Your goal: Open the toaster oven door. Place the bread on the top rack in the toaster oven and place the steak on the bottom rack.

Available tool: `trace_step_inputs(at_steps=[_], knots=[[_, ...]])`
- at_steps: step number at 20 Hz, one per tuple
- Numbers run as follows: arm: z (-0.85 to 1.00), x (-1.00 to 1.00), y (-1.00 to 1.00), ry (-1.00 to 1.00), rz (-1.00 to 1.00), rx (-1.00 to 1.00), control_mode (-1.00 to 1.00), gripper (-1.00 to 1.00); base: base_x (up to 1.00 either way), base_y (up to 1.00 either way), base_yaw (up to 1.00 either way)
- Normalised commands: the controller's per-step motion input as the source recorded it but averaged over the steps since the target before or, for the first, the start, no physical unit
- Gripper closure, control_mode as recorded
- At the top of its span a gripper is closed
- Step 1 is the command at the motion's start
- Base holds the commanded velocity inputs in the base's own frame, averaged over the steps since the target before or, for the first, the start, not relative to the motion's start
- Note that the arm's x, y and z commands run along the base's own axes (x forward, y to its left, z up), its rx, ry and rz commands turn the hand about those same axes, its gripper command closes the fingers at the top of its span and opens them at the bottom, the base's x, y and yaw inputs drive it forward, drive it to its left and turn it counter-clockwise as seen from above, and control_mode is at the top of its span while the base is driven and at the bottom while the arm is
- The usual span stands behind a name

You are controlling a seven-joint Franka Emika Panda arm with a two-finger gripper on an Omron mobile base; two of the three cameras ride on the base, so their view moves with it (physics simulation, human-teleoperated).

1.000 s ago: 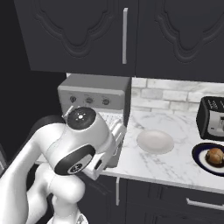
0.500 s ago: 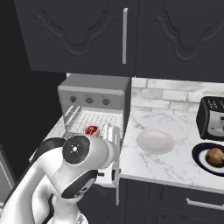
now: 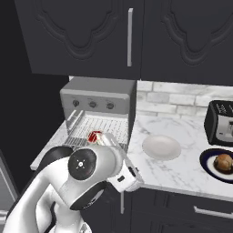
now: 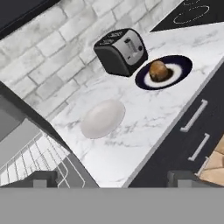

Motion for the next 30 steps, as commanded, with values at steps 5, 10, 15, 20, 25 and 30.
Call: trace_step_inputs(at_steps=[5,10,15,20,25,30], knots=[[0.00,0.00,0.00,0.29,0.26,-0.70,-1.00,-1.00,0.00,0.00,0.00],[0.00,0.03,0.01,0.48,0.04,-0.65,-1.00,-1.00,0.00,0.00,0.00],[0.00,0.17,-0.17,0.43,0.03,-0.18,-1.00,-1.00,0.00,0.00,0.00],[0.00,0.01,-0.32,0.04,0.00,0.04,-1.00,-1.00,0.00,0.00,0.00],[-0.13,0.18,-0.54,-0.01,0.00,0.10,-1.00,-1.00,0.00,0.00,0.00],[-0.02,0.00,-0.49,0.00,0.00,0.15,-1.00,-1.00,0.00,0.00,0.00]])
